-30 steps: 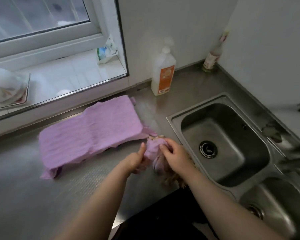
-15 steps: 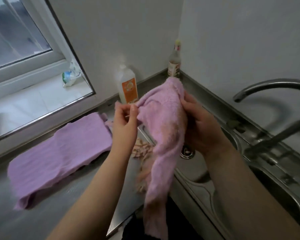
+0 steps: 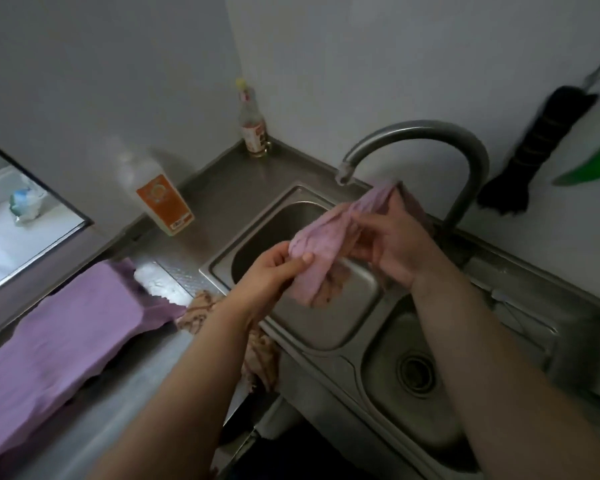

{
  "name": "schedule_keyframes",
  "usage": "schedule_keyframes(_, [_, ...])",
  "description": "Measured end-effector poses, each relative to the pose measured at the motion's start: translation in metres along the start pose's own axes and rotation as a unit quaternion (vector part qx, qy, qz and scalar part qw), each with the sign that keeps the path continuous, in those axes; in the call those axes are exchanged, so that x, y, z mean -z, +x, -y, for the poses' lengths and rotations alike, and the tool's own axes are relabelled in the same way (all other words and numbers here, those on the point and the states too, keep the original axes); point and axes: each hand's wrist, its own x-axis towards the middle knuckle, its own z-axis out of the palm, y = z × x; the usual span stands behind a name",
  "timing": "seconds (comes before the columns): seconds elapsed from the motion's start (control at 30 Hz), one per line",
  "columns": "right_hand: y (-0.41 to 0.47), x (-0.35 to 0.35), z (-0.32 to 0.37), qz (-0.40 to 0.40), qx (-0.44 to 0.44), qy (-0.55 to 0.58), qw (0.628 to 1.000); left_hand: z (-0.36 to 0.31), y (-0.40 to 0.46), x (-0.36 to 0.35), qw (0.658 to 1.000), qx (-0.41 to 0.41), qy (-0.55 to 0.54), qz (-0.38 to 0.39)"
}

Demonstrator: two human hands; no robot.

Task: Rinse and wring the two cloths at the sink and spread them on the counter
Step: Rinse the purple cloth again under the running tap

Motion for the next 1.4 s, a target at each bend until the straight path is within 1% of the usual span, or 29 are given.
schedule_keyframes(0.07, [-0.001, 0.021, -0.004, -0.053, -0.033, -0.014, 0.998, -0.004, 0.009, -0.008, 0.998, 0.015, -0.063, 0.002])
schedule_keyframes(0.2, [0.006, 0.05, -0.022, -0.195, -0.075, -0.038, 0.977, -0.005, 0.026, -0.015, 0.974, 0.049, -0.209, 0.077])
schedule_keyframes(0.23, [0.008, 0.055, -0.028, -0.22, -0.092, -0.047, 0.97, -0.004, 0.03, -0.017, 0.968, 0.054, -0.231, 0.079])
schedule_keyframes(0.27, [0.01, 0.06, -0.034, -0.219, -0.116, -0.081, 0.966, -0.002, 0.034, -0.019, 0.964, 0.059, -0.247, 0.074])
schedule_keyframes(0.3, [0.01, 0.064, -0.04, -0.195, -0.144, -0.147, 0.959, 0.001, 0.04, -0.019, 0.961, 0.065, -0.26, 0.062])
schedule_keyframes(0.33, [0.011, 0.068, -0.046, -0.166, -0.178, -0.221, 0.944, 0.004, 0.048, -0.018, 0.96, 0.072, -0.268, 0.046])
schedule_keyframes(0.37, [0.013, 0.075, -0.052, -0.157, -0.204, -0.268, 0.928, 0.006, 0.058, -0.016, 0.962, 0.079, -0.262, 0.024])
schedule_keyframes(0.4, [0.016, 0.08, -0.057, -0.185, -0.208, -0.283, 0.918, 0.007, 0.066, -0.014, 0.965, 0.083, -0.25, 0.008])
schedule_keyframes(0.43, [0.021, 0.088, -0.062, -0.245, -0.184, -0.266, 0.914, 0.006, 0.075, -0.014, 0.967, 0.088, -0.237, -0.008])
schedule_keyframes(0.47, [0.022, 0.097, -0.063, -0.333, -0.14, -0.233, 0.903, 0.005, 0.083, -0.016, 0.967, 0.093, -0.235, -0.027])
schedule_keyframes(0.5, [0.024, 0.108, -0.061, -0.431, -0.089, -0.209, 0.873, 0.004, 0.091, -0.017, 0.966, 0.096, -0.237, -0.046])
schedule_keyframes(0.53, [0.025, 0.119, -0.057, -0.509, -0.055, -0.199, 0.836, 0.003, 0.099, -0.019, 0.962, 0.099, -0.248, -0.063])
schedule_keyframes(0.57, [0.027, 0.131, -0.055, -0.552, -0.045, -0.193, 0.81, 0.002, 0.105, -0.021, 0.956, 0.103, -0.265, -0.072])
schedule_keyframes(0.63, [0.035, 0.154, -0.055, -0.567, -0.054, -0.202, 0.797, -0.003, 0.116, -0.025, 0.944, 0.113, -0.302, -0.069])
schedule_keyframes(0.73, [0.045, 0.177, -0.061, -0.53, -0.118, -0.226, 0.808, -0.008, 0.129, -0.029, 0.936, 0.12, -0.323, -0.08])
schedule_keyframes(0.8, [0.045, 0.183, -0.065, -0.512, -0.139, -0.252, 0.809, -0.011, 0.135, -0.028, 0.932, 0.121, -0.331, -0.089])
schedule_keyframes(0.9, [0.043, 0.191, -0.076, -0.51, -0.13, -0.304, 0.794, -0.012, 0.143, -0.026, 0.924, 0.126, -0.349, -0.091])
schedule_keyframes(1.07, [0.045, 0.202, -0.079, -0.525, -0.14, -0.31, 0.78, -0.011, 0.157, -0.026, 0.928, 0.132, -0.338, -0.086])
schedule_keyframes(1.24, [0.046, 0.209, -0.08, -0.523, -0.14, -0.293, 0.788, -0.012, 0.163, -0.03, 0.926, 0.125, -0.347, -0.083])
schedule_keyframes(1.3, [0.049, 0.209, -0.08, -0.54, -0.136, -0.259, 0.789, -0.013, 0.165, -0.029, 0.926, 0.124, -0.347, -0.079])
schedule_keyframes(1.34, [0.05, 0.205, -0.078, -0.561, -0.14, -0.234, 0.782, -0.013, 0.167, -0.028, 0.926, 0.122, -0.35, -0.077])
schedule_keyframes(1.37, [0.05, 0.2, -0.078, -0.592, -0.147, -0.213, 0.763, -0.015, 0.168, -0.027, 0.926, 0.12, -0.351, -0.074])
schedule_keyframes(1.4, [0.049, 0.188, -0.078, -0.629, -0.126, -0.204, 0.74, -0.016, 0.169, -0.026, 0.927, 0.116, -0.35, -0.075])
